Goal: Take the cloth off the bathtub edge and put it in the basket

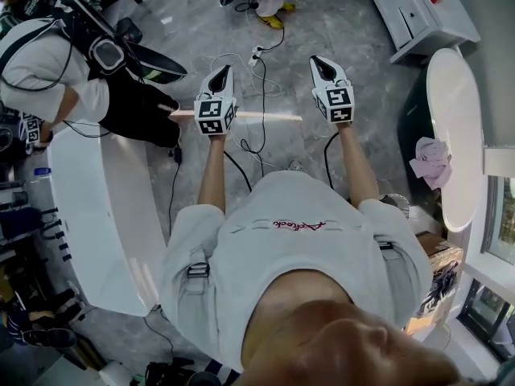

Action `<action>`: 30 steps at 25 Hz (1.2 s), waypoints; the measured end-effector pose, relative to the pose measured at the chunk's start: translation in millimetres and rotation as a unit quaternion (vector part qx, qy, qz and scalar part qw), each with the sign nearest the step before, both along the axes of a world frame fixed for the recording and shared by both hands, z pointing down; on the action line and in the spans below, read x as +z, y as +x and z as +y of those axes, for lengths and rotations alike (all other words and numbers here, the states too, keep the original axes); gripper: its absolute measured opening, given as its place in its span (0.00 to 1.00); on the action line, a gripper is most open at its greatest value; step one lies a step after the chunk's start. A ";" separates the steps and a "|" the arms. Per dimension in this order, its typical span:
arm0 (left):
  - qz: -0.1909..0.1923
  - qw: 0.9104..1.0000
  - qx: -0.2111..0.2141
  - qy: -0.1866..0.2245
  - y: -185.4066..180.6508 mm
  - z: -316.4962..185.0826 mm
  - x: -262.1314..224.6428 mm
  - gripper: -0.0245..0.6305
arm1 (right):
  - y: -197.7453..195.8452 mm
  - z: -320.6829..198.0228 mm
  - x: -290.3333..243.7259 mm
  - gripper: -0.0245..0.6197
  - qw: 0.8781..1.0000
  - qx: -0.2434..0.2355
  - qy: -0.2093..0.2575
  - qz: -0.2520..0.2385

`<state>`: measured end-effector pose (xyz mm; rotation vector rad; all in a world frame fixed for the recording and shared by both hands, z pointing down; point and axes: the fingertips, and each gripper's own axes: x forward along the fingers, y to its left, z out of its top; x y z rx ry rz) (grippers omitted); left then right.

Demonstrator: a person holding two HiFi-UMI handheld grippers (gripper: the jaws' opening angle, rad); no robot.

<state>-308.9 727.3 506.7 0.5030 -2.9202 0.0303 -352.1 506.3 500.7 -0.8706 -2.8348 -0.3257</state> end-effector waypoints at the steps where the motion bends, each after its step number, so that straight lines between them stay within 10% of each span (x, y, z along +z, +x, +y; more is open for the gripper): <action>1: 0.001 1.000 -0.003 0.000 -1.8 1.3 0.3 0.04 | -2.2 1.7 0.7 0.05 1.000 -0.003 -0.001 0.000; 19: 0.005 1.000 -0.006 -0.002 -40.3 -68.1 4.4 0.04 | -50.9 -31.1 -1.2 0.05 0.999 -0.030 -0.020 0.004; 30: -0.006 1.000 0.007 -0.010 -47.2 -24.7 -6.5 0.04 | -47.4 7.4 -8.1 0.05 1.000 -0.018 -0.024 -0.002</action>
